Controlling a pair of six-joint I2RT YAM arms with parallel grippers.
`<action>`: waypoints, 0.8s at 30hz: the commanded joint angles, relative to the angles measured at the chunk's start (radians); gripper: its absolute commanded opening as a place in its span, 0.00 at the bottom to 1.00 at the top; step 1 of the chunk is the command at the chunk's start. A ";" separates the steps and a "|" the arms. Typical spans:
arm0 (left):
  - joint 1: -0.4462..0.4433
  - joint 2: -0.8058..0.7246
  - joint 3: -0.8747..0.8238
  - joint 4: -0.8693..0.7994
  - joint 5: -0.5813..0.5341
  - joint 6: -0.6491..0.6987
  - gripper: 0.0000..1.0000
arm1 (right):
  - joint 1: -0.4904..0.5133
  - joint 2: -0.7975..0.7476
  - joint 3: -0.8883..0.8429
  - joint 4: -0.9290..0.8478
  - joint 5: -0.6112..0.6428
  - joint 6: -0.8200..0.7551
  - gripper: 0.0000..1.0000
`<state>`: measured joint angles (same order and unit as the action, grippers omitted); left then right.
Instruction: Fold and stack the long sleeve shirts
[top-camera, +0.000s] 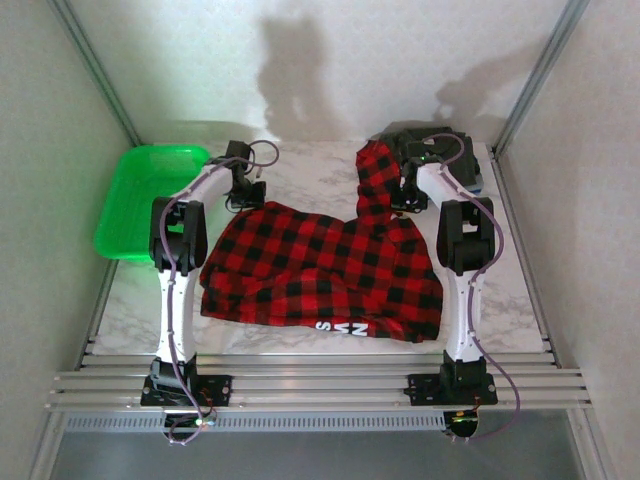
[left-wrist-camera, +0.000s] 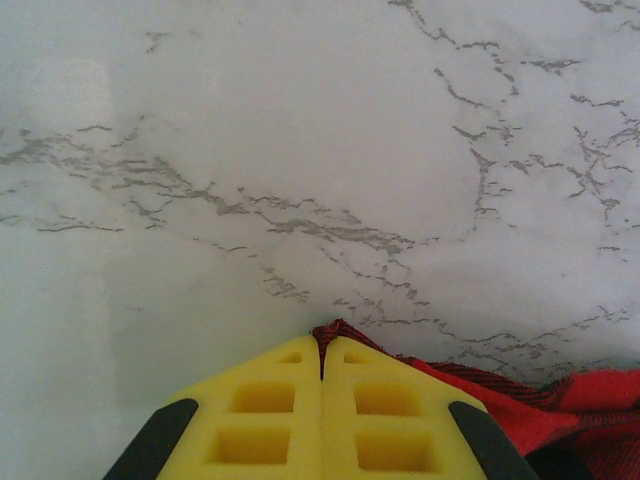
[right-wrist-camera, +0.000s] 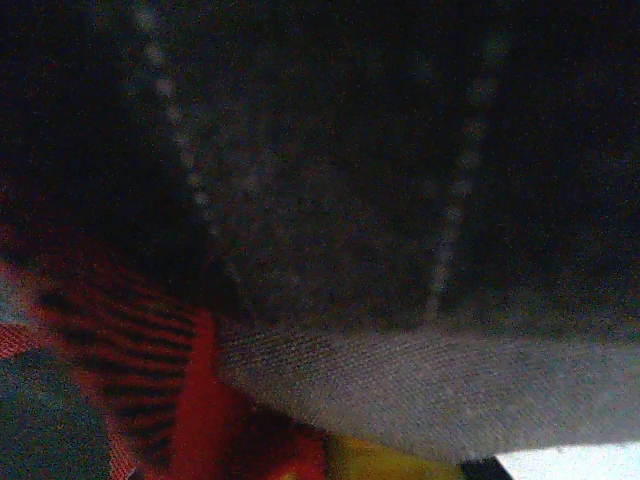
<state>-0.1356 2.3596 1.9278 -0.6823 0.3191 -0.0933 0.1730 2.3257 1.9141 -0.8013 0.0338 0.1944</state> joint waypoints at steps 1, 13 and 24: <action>0.004 -0.072 -0.006 -0.024 0.015 -0.006 0.00 | 0.012 -0.085 0.008 -0.019 0.032 -0.003 0.01; 0.028 -0.139 -0.051 -0.002 0.023 -0.016 0.00 | 0.039 -0.243 -0.104 -0.019 0.056 0.000 0.01; 0.049 -0.230 -0.186 0.044 0.005 -0.033 0.00 | 0.054 -0.353 -0.245 0.005 0.073 0.019 0.02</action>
<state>-0.0998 2.2013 1.7687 -0.6544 0.3294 -0.1112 0.2176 2.0430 1.6909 -0.8013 0.0860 0.1978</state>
